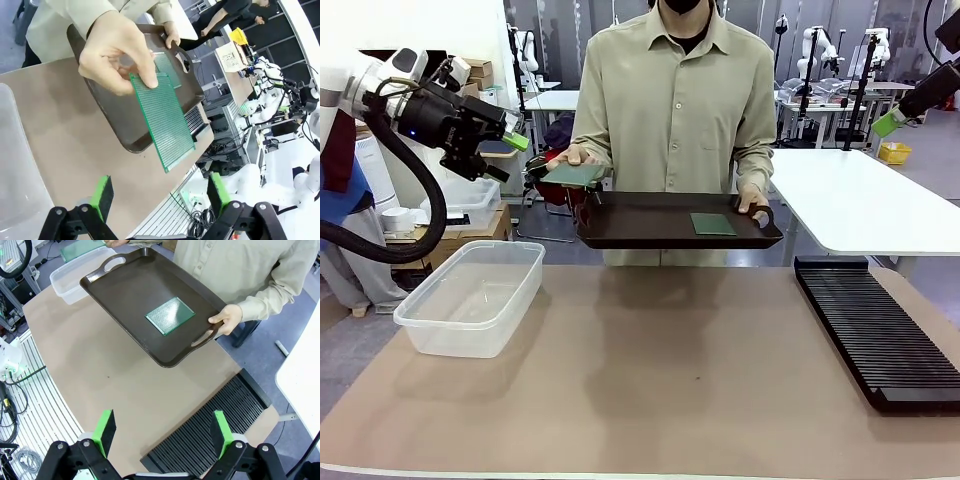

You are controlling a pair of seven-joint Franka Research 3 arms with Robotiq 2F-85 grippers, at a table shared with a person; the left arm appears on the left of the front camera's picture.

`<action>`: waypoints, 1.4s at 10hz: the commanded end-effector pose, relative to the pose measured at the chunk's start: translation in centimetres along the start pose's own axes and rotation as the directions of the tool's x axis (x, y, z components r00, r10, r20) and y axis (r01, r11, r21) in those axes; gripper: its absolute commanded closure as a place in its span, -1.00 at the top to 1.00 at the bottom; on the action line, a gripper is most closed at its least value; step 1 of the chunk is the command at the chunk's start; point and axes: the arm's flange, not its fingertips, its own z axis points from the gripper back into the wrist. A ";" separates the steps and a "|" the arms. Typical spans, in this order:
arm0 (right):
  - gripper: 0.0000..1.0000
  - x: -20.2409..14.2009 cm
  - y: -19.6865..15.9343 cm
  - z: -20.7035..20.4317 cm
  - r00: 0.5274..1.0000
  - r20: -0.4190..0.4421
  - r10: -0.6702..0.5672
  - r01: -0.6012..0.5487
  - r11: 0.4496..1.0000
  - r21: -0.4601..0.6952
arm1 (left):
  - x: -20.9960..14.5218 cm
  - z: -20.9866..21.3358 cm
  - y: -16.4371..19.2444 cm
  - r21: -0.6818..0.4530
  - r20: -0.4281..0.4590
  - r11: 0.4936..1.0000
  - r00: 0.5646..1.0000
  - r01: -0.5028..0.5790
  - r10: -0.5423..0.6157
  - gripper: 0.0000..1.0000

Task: Sort PCBs into racks and boxes based on the side picked up.
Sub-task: Pick up the Blank PCB handed by the Human.

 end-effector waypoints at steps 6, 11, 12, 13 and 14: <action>1.00 -0.1 0.2 0.0 1.000 -0.005 0.007 -0.007 1.000 0.002 | 1.9 -3.3 4.8 -0.293 -0.095 0.837 0.885 -0.463 0.456 1.00; 1.00 -0.1 0.2 0.0 1.000 -0.005 0.007 -0.007 1.000 0.002 | 3.6 -5.0 7.5 -0.326 -0.237 0.864 0.918 -0.385 0.320 1.00; 1.00 -0.1 0.2 0.0 1.000 -0.005 0.007 -0.007 1.000 0.002 | 3.9 -5.5 7.8 -0.315 -0.215 0.876 0.926 -0.366 0.310 1.00; 1.00 -0.1 0.2 0.0 1.000 -0.005 0.007 -0.007 1.000 0.002 | 4.4 -5.6 8.2 -0.301 -0.207 0.890 0.935 -0.342 0.289 1.00; 1.00 -0.1 0.2 0.0 1.000 -0.005 0.007 -0.007 1.000 0.002 | 4.8 -5.7 8.4 -0.301 -0.177 0.902 0.948 -0.308 0.264 1.00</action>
